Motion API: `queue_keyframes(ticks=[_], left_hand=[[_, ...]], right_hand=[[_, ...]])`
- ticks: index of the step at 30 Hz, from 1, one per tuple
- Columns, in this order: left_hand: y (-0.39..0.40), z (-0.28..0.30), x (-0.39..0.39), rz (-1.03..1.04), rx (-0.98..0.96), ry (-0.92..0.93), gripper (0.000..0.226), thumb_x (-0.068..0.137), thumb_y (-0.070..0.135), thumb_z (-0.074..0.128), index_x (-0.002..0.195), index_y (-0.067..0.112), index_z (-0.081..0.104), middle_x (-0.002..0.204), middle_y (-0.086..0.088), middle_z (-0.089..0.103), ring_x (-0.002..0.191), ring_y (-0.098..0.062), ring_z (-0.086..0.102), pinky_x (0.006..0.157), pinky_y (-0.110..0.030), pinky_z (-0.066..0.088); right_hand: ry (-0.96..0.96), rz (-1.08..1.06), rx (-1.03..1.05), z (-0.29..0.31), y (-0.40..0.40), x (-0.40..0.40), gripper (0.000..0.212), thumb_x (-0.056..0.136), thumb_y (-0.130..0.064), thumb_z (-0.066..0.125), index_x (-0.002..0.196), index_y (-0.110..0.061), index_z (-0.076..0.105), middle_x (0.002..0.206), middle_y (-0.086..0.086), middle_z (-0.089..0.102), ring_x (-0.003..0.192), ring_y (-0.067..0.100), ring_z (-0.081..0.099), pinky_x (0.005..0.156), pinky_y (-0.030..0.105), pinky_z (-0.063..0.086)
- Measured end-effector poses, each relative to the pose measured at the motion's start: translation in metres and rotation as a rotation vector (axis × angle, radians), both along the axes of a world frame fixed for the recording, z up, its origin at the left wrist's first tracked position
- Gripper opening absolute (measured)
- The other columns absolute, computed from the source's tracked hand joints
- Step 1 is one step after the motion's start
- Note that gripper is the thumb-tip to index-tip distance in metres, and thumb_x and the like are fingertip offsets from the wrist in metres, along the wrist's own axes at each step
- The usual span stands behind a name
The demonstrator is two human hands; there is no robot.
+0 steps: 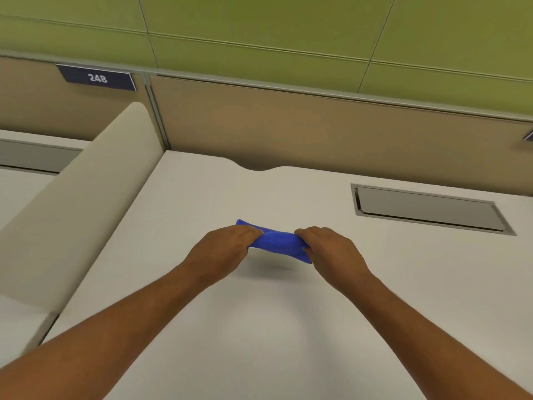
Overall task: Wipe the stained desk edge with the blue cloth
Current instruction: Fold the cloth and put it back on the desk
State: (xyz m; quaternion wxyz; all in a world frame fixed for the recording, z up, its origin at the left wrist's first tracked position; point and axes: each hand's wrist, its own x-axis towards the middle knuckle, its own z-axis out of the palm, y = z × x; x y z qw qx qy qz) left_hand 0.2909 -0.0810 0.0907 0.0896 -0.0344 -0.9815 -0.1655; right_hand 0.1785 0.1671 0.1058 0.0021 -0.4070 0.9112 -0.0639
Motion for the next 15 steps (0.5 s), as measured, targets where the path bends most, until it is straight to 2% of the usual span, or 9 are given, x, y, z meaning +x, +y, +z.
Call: queue_keyframes(ticks=[5,7,10,13,15], left_hand=[[0.01,-0.008,-0.091,-0.061,0.001,-0.035,0.048,0.102,0.011,0.057,0.148,0.021,0.055,0.141,-0.001,0.066,0.122,-0.021,0.064,0.104,-0.031,0.046],[0.013,-0.011,-0.129,-0.072,0.011,-0.035,0.048,0.101,0.01,0.058,0.147,0.021,0.055,0.14,-0.001,0.066,0.122,-0.021,0.064,0.104,-0.032,0.046],[0.018,-0.014,-0.184,-0.095,-0.044,0.032,0.044,0.09,0.003,0.069,0.132,0.016,0.066,0.12,-0.005,0.074,0.101,-0.026,0.072,0.086,-0.037,0.057],[0.019,-0.017,-0.237,-0.117,-0.142,0.104,0.041,0.074,-0.004,0.08,0.11,0.013,0.071,0.095,-0.005,0.075,0.077,-0.026,0.071,0.062,-0.032,0.054],[0.017,-0.022,-0.269,-0.14,-0.205,0.165,0.039,0.072,-0.008,0.078,0.105,0.011,0.071,0.095,-0.005,0.074,0.078,-0.027,0.069,0.061,-0.031,0.051]], right_hand=[[0.093,-0.009,0.01,0.001,0.02,-0.08,0.039,0.091,-0.008,0.068,0.126,-0.024,0.066,0.108,-0.002,0.075,0.089,0.024,0.064,0.071,0.033,0.049],[0.125,-0.011,0.006,0.001,0.025,-0.116,0.038,0.091,-0.008,0.068,0.126,-0.023,0.066,0.107,-0.002,0.075,0.09,0.024,0.063,0.071,0.034,0.05],[0.151,-0.037,-0.02,-0.007,0.028,-0.172,0.043,0.09,0.0,0.065,0.127,-0.022,0.067,0.107,-0.002,0.074,0.094,0.025,0.06,0.067,0.034,0.046],[0.218,-0.049,-0.065,-0.018,0.028,-0.224,0.044,0.084,0.006,0.069,0.121,-0.018,0.071,0.105,-0.001,0.074,0.091,0.027,0.06,0.063,0.035,0.049],[0.294,-0.061,-0.129,-0.031,0.028,-0.252,0.042,0.079,0.008,0.075,0.115,-0.015,0.074,0.105,0.001,0.074,0.088,0.029,0.062,0.062,0.037,0.054]])
